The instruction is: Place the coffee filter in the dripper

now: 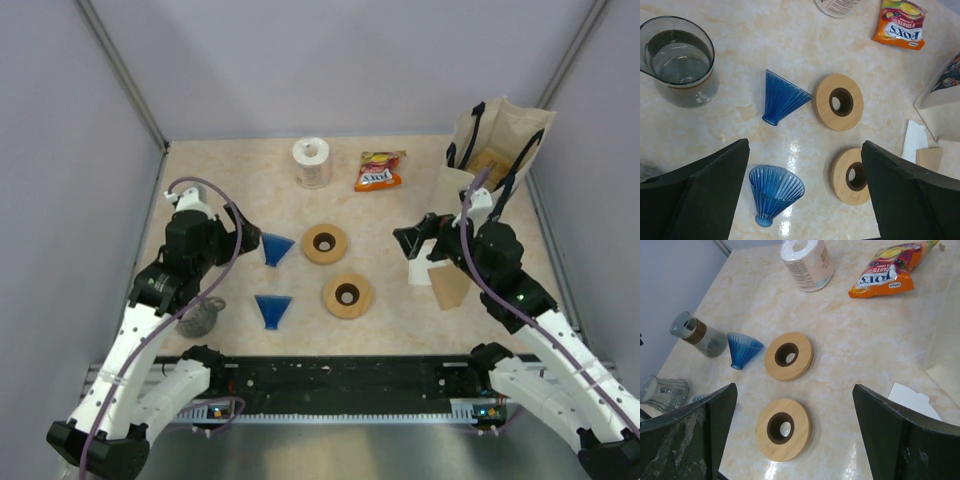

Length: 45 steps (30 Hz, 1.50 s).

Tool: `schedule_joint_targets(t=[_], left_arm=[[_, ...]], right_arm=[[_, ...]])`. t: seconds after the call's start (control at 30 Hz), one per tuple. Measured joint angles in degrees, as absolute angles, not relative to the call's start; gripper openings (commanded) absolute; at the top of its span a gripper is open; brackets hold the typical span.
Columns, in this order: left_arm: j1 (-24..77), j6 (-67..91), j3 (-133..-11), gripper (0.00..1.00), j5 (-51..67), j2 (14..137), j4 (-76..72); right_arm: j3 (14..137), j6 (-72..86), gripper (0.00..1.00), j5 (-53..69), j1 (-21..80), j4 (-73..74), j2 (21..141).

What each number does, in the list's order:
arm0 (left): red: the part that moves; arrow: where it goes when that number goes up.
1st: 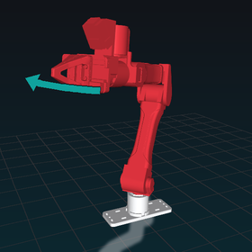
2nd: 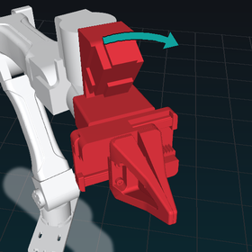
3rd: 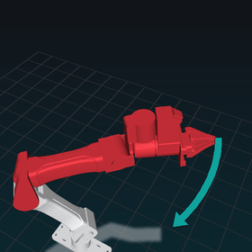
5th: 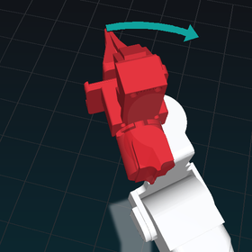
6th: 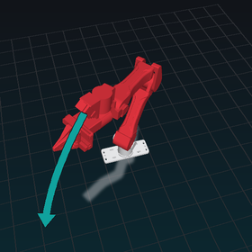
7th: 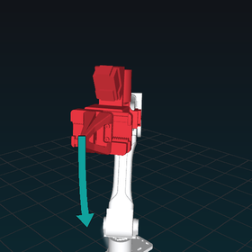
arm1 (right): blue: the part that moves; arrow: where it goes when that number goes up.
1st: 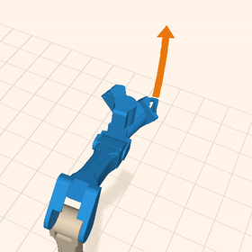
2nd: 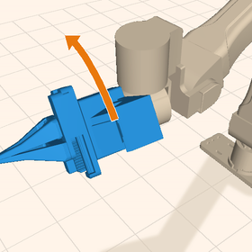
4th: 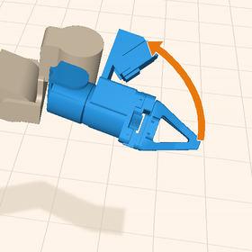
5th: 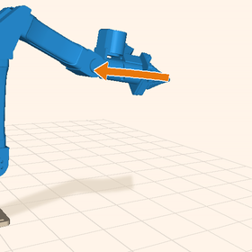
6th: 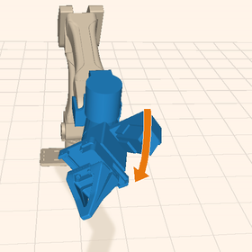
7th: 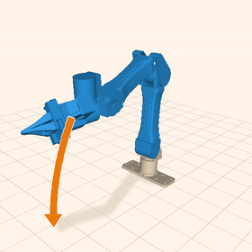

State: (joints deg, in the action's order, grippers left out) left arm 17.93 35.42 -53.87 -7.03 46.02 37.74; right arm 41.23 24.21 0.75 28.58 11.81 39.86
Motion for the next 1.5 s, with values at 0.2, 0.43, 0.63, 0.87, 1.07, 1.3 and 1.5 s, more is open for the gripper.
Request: schedule_joint_targets(t=[0.2,0.43,0.63,0.87,1.07,1.3,1.5], left_arm=[[17.96,34.59,-52.66,0.99,-3.49,46.11,34.52],[17.96,34.35,-48.95,0.99,1.04,46.13,29.8],[17.96,34.35,-46.06,0.99,6.26,46.54,25.61],[17.96,34.35,-44.36,0.99,9.28,47.77,23.42],[17.96,34.37,-43.44,0.99,9.93,47.92,22.11],[17.96,34.37,-41.78,0.99,10.96,49.17,21.04],[17.96,34.37,-41.65,0.99,11.14,49.82,20.78]], right_arm=[[41.23,23.57,0.99,5.58,28.58,12.45,44.75],[41.1,23.7,0.99,12.29,28.58,13.21,48.49],[38.52,25.54,0.95,18.81,28.58,13.74,52.03],[34.13,29.93,0.9,22.26,28.58,13.91,58.81],[31.51,33.06,0.86,21.43,28.8,10.68,65.76],[31.48,35.64,0.83,18.65,30.76,6.72,72.88],[32.01,36.73,0.78,17.82,32.12,4.51,77.41]])
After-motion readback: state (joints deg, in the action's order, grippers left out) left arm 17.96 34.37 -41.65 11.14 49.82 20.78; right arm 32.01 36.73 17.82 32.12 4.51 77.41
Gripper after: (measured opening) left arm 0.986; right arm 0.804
